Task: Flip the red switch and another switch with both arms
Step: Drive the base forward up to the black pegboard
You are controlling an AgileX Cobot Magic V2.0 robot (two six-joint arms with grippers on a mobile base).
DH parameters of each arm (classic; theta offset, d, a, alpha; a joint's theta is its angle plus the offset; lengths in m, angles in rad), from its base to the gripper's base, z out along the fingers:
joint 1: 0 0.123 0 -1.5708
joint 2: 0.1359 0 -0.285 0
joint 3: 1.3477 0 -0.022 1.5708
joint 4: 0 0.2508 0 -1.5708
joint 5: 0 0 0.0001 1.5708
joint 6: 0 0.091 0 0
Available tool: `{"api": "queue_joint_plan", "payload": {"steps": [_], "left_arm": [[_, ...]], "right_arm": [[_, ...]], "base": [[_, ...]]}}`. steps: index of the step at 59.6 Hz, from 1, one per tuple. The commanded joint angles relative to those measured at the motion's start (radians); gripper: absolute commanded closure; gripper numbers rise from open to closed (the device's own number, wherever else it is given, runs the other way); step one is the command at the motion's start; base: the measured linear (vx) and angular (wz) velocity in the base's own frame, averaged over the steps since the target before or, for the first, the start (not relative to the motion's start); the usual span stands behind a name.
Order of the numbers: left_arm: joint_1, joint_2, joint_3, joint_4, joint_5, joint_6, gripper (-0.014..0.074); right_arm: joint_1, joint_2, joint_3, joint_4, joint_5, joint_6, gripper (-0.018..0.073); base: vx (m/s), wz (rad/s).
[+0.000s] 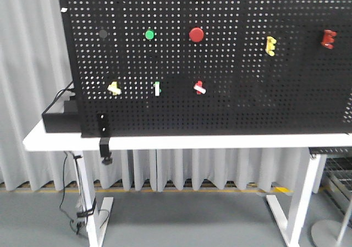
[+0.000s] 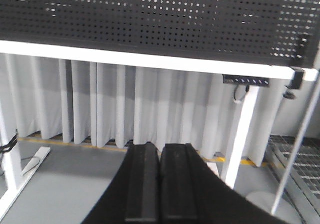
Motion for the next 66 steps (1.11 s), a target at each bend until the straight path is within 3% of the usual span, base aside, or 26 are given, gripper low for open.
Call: {"api": "queue_joint_plan", "payload": {"steps": [1, 66], "left_arm": [[0.001, -0.006, 0.019, -0.007, -0.075, -0.011, 0.0594], [0.001, -0.006, 0.019, -0.007, -0.075, -0.011, 0.0594]], "right_arm": [[0.000, -0.009, 0.005, -0.002, -0.088, -0.009, 0.0566], [0.000, -0.009, 0.005, -0.002, -0.089, -0.009, 0.0566]], "base": [[0.43, 0.00], [0.32, 0.01]]}}
